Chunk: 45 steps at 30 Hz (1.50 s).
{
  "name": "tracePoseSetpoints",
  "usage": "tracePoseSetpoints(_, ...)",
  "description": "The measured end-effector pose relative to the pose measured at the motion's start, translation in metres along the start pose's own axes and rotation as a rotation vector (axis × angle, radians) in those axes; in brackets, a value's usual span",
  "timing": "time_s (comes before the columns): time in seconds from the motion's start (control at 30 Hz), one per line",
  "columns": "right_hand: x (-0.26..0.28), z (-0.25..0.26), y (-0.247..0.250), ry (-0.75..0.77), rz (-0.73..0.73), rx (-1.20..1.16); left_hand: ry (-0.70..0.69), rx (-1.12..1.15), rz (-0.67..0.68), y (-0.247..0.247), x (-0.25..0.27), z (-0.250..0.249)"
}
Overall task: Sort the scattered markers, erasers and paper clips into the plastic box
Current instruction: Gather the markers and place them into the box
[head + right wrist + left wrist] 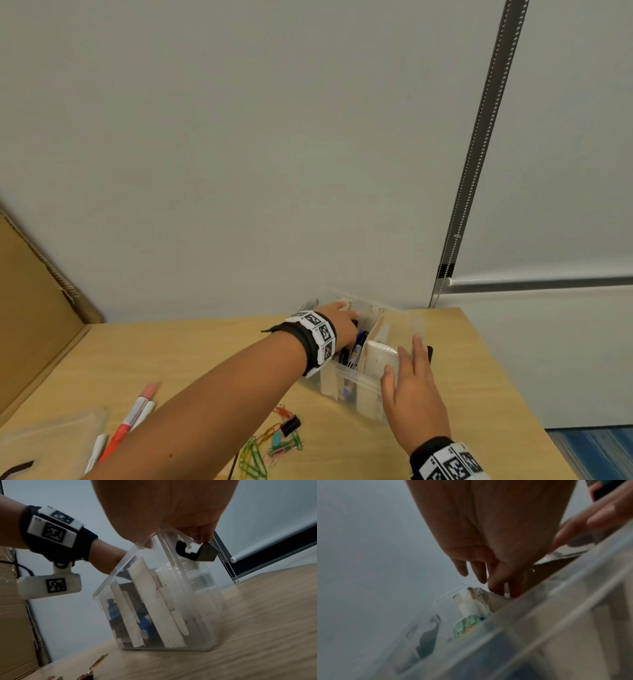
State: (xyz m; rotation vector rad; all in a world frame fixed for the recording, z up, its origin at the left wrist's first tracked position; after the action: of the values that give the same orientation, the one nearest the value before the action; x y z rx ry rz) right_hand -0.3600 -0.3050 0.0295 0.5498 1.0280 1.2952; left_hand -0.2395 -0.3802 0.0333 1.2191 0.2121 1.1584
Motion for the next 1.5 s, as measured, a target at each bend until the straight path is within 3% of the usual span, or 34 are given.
tracePoseSetpoints(0.07,0.000,0.000,0.000,-0.002,-0.006,0.006,0.088,0.134,-0.074,0.008,0.014,0.003)
tracePoseSetpoints(0.27,-0.001,0.000,0.001,0.004,-0.014,0.059,0.354,0.606,-0.587,0.020,0.113,0.002)
tracePoseSetpoints(0.43,0.002,-0.003,-0.001,-0.040,0.040,0.138,0.599,0.846,-0.706,-0.047,0.208,-0.013)
tracePoseSetpoints(0.57,0.010,0.024,0.011,0.027,-0.053,0.141,0.800,0.950,-0.674,-0.123,0.275,-0.011)
tracePoseSetpoints(0.73,0.038,0.112,0.006,0.305,-0.131,-0.008,1.010,0.946,-0.567,-0.202,0.349,0.011)
tracePoseSetpoints(0.9,0.085,0.218,-0.053,0.617,0.061,-0.109,1.200,0.910,-0.331,-0.258,0.395,0.043)
tracePoseSetpoints(1.07,0.138,0.326,-0.137,0.952,0.349,-0.070,1.112,0.839,-0.102,-0.291,0.390,0.057)
tracePoseSetpoints(1.13,0.151,0.351,-0.173,1.009,0.477,0.028,1.048,0.772,-0.074,-0.292,0.381,0.056)
tracePoseSetpoints(1.27,0.164,0.370,-0.218,1.007,0.667,0.198,1.009,0.740,-0.106,-0.300,0.372,0.053)
tracePoseSetpoints(1.5,0.166,0.369,-0.235,0.963,0.701,0.351,0.962,0.771,-0.112,-0.305,0.364,0.044)
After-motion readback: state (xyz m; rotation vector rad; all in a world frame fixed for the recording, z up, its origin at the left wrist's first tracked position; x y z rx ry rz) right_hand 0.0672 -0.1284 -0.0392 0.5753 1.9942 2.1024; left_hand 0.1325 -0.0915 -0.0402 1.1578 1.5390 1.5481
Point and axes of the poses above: each hand's wrist, its own x-axis away from the middle knuckle, its own y-axis out of the back of the hand, z = x × y, the point moved 9 cm from there along -x, towards the middle knuckle, and after that the axes turned 5 degrees about -z, right-handed, at the moved point
